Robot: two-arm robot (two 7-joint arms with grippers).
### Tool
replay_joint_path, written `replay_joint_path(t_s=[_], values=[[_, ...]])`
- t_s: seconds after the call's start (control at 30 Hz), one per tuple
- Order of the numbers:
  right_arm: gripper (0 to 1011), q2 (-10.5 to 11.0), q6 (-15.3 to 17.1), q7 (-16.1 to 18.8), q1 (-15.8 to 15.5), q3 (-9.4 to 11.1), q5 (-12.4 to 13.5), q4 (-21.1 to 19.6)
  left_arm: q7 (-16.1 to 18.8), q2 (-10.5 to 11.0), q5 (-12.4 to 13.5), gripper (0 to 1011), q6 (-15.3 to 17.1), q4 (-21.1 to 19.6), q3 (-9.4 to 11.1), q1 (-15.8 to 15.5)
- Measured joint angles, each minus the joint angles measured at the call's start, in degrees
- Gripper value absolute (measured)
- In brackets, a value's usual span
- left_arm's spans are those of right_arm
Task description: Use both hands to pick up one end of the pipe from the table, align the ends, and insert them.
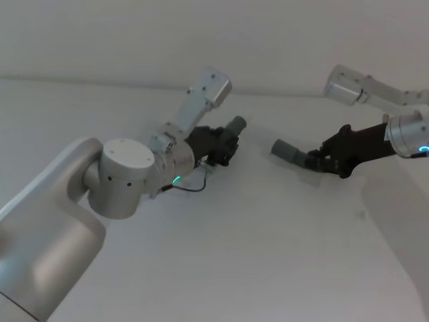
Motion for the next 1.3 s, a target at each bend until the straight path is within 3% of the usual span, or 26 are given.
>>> replay_joint_path(t_s=[0.47, 0.7, 1.0, 1.3], values=[[126, 3.96, -3.03, -5.89, -1.44, 1.0, -2.57, -7.13, -5.08, 4.83, 4.93, 332, -9.66, -0.77, 3.48, -2.1], [125, 6.31, -5.62, -8.63, -2.13, 1.33, -4.77, -10.54, -8.33, 8.22, 8.83, 332, -15.57, -1.62, 6.01, -3.58], [125, 10.0, -10.23, -12.39, -3.33, 1.67, -8.64, -14.84, -11.71, 12.4, 14.3, 332, -23.38, -2.56, 9.12, -5.53], [125, 13.94, -16.1, -16.12, -4.28, 1.52, -14.08, -18.16, -14.15, 16.22, 20.43, 332, -31.54, -3.29, 12.07, -7.51]])
